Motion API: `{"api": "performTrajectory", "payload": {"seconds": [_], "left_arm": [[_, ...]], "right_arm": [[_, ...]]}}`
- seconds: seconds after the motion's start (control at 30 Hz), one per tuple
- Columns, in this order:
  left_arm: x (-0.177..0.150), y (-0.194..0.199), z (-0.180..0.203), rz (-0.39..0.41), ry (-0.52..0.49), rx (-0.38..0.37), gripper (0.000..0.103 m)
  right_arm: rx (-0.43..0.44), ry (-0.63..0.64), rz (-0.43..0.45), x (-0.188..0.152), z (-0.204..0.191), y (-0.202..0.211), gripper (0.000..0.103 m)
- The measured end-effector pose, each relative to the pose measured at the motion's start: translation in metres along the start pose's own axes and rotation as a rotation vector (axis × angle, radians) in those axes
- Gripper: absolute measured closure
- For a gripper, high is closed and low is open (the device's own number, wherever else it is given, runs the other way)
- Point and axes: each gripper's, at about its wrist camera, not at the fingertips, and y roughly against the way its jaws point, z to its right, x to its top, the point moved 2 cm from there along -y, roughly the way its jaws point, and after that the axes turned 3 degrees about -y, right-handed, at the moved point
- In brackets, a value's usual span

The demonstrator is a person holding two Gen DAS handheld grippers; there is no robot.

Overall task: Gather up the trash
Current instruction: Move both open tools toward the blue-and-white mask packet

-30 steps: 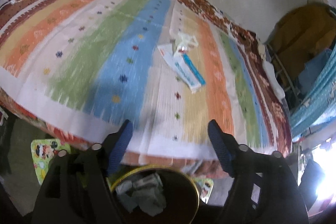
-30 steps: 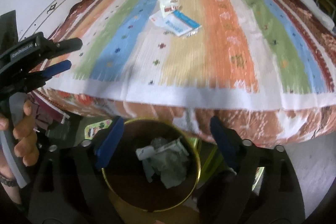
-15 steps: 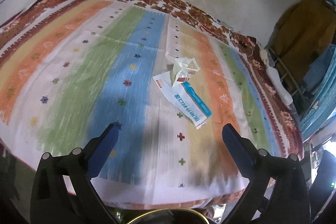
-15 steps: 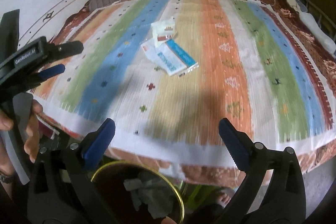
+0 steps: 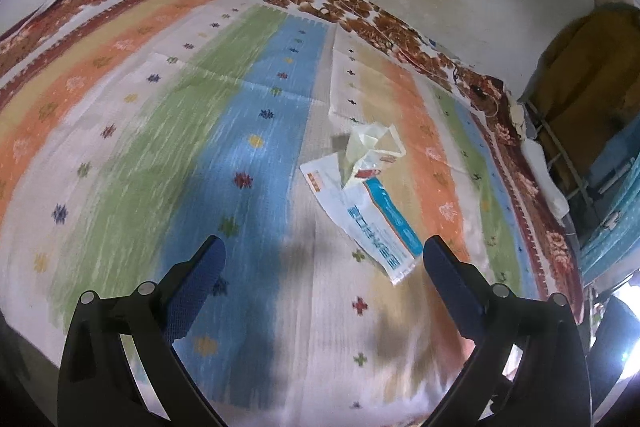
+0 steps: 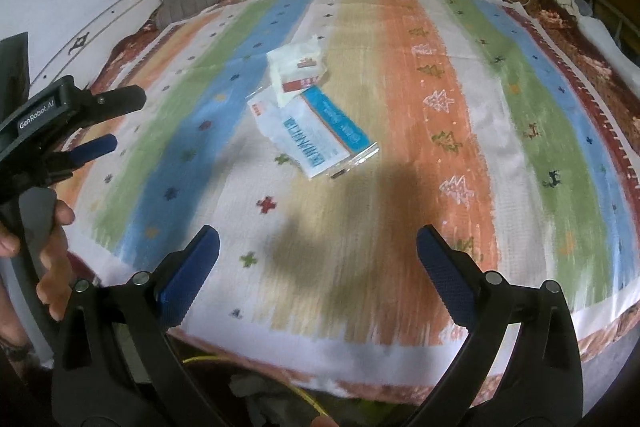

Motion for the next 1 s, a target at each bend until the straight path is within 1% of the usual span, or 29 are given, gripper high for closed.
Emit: {"api": "performTrajectory", "payload": {"seconds": [0.1, 0.23, 0.43, 0.53, 0.6, 0.67, 0.7, 0.77, 0.87, 1.0], "left_arm": [[0.009, -0.011, -0.002, -0.003, 0.013, -0.004, 0.006], [0.021, -0.027, -0.003, -0.028, 0.057, -0.04, 0.006], [0.034, -0.046, 0.007, -0.048, 0.026, -0.051, 0.006], [0.042, -0.054, 0.008, -0.041, 0.024, -0.055, 0.006], [0.049, -0.059, 0.007, -0.012, 0.028, -0.041, 0.007], [0.054, -0.064, 0.006, 0.001, 0.048, -0.038, 0.007], [0.056, -0.069, 0.004, 0.004, 0.069, -0.052, 0.007], [0.06, -0.077, 0.002, -0.004, 0.093, -0.077, 0.007], [0.061, -0.09, 0.001, -0.014, 0.108, -0.08, 0.007], [0.061, -0.104, 0.003, -0.025, 0.075, -0.077, 0.007]], "right_arm": [[0.011, -0.017, -0.003, 0.005, 0.002, -0.01, 0.009], [0.018, -0.033, -0.001, 0.015, 0.005, -0.026, 0.009], [0.022, -0.072, -0.027, 0.026, 0.011, -0.055, 0.009], [0.027, -0.093, -0.029, 0.034, 0.015, -0.064, 0.009], [0.031, -0.12, -0.029, 0.038, 0.02, -0.069, 0.009], [0.04, -0.135, -0.038, 0.041, 0.023, -0.074, 0.009], [0.044, -0.137, -0.044, 0.041, 0.024, -0.077, 0.009], [0.055, -0.137, -0.066, 0.041, 0.025, -0.086, 0.012], [0.068, -0.145, -0.08, 0.043, 0.027, -0.095, 0.013], [0.067, -0.168, -0.084, 0.047, 0.029, -0.107, 0.016]]}}
